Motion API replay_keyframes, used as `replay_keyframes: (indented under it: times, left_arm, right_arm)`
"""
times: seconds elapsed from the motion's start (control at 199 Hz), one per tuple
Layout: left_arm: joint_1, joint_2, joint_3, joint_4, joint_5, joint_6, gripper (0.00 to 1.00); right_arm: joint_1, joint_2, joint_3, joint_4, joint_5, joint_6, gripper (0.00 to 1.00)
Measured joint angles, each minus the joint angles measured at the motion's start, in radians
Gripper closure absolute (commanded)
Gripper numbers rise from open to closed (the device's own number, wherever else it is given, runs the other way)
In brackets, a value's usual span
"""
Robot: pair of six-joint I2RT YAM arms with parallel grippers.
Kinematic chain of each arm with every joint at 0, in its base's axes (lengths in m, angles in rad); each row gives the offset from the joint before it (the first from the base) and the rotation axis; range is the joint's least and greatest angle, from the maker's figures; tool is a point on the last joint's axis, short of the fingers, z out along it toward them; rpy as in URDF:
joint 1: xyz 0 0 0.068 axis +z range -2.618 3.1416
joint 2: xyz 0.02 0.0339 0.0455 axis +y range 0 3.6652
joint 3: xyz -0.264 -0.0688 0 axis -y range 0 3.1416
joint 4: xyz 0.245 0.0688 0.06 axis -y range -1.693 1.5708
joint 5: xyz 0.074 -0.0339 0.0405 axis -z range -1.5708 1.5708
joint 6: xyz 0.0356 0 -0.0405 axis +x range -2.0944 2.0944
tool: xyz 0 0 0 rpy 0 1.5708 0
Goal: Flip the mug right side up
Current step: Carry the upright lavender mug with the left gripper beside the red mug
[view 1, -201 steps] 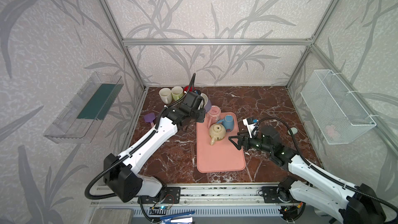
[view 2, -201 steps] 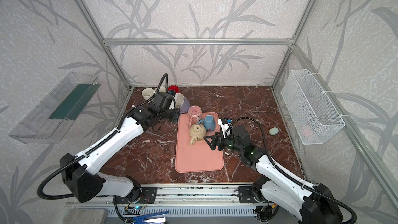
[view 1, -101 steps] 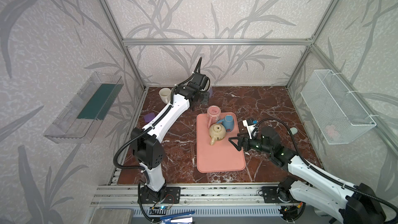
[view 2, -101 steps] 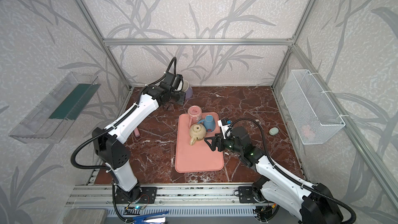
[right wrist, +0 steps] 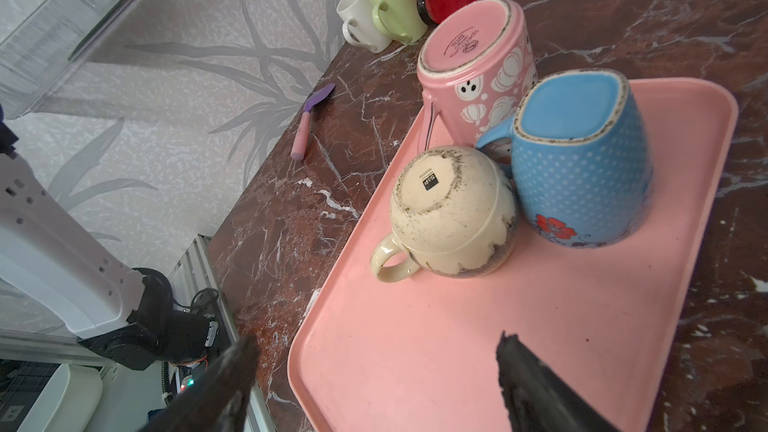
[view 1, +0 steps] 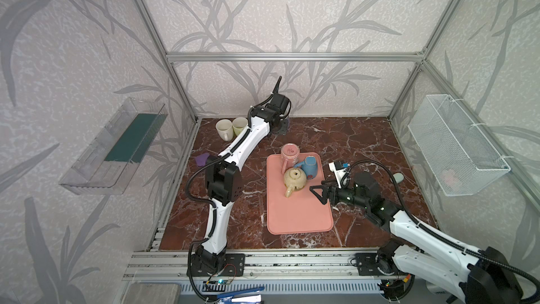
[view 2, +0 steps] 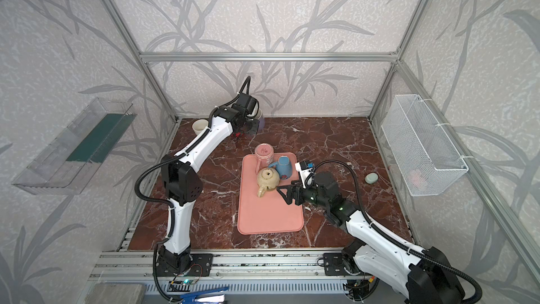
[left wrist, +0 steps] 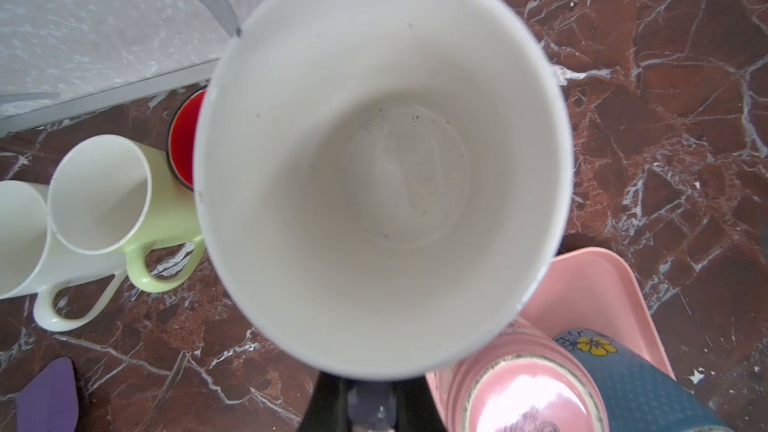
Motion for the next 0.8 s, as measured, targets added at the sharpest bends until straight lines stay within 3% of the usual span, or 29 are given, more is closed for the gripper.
replay_keyframes:
  times: [0.332,0.804]
  left_arm:
    - [0.027,0.215,0.256,-0.084,-0.044,-0.004,1.0]
    - [0.045,0.298,0.276,-0.121,-0.063,-0.029,1.0]
  right_arm:
    - [0.0,0.052,-0.004,0.03,-0.009,0.002,0.11]
    - [0.0,0.126,-0.007,0.066,-0.023,0.018,0.13]
